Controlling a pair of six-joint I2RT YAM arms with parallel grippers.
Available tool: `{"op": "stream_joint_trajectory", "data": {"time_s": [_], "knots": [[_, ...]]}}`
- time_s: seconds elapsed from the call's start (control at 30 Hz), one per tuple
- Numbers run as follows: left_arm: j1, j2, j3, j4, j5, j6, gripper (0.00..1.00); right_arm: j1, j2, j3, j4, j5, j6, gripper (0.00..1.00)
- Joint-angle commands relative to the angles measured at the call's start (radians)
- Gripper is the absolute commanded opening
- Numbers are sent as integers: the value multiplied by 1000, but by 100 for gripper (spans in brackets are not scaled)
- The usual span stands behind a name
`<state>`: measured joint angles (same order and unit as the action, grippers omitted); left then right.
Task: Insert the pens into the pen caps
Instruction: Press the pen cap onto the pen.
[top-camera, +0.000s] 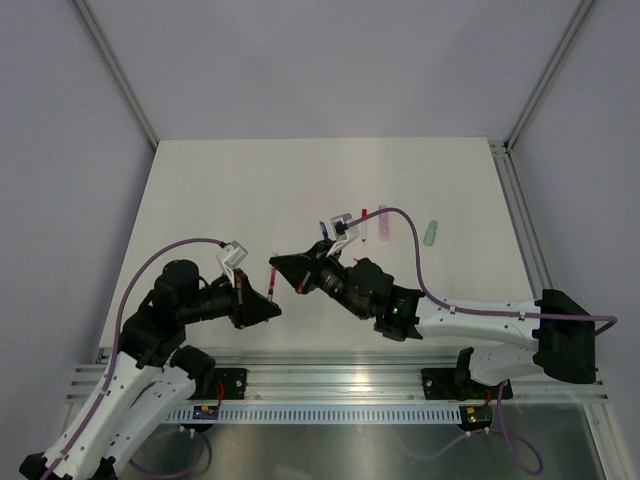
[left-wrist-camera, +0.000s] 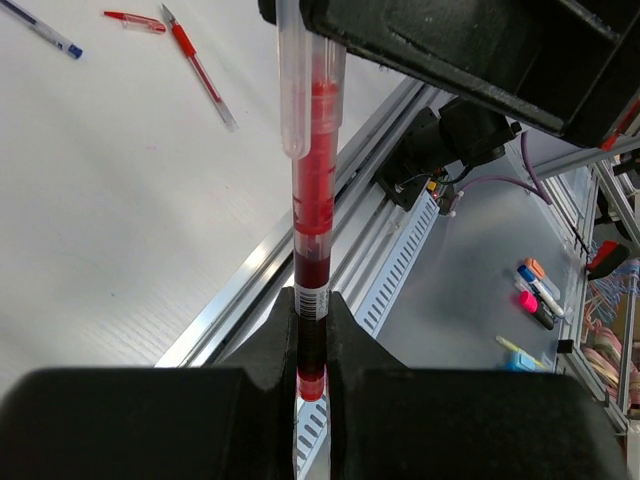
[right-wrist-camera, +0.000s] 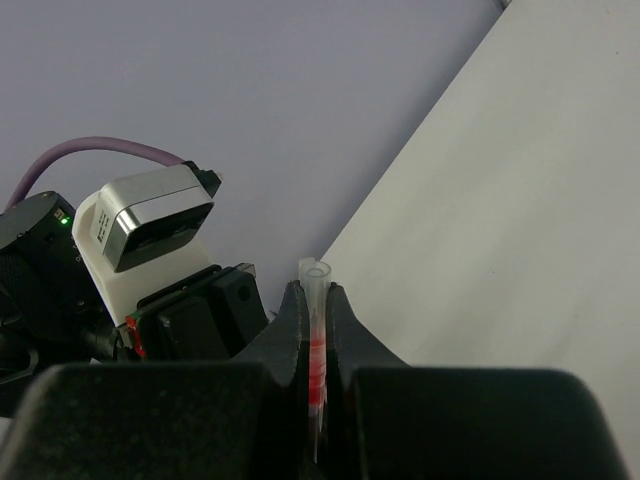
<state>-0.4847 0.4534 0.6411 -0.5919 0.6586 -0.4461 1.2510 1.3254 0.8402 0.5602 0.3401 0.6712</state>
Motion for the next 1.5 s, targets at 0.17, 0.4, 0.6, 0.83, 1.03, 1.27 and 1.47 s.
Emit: {"op": "stream_joint_trajectory", "data": {"time_s": [0.17, 0.4, 0.6, 0.83, 1.03, 1.27, 1.47], "knots": [[17, 71, 118, 385, -60, -40, 0, 162, 35, -61, -301, -168, 11, 0], [17, 94, 180, 359, -83, -22, 0, 217, 81, -75, -304, -147, 50, 0], [17, 76, 216, 308, -132, 10, 0, 249, 58, -118, -365, -82, 83, 0], [17, 97, 210, 334, -125, -5, 0, 306, 101, -67, -417, -21, 80, 0], [18, 108, 236, 322, -143, 9, 0, 338, 110, -52, -476, 31, 88, 0], [18, 125, 276, 305, -214, 30, 0, 355, 149, -26, -468, 42, 88, 0], [20, 142, 279, 285, -258, 32, 0, 363, 152, -3, -488, 59, 73, 0]]}}
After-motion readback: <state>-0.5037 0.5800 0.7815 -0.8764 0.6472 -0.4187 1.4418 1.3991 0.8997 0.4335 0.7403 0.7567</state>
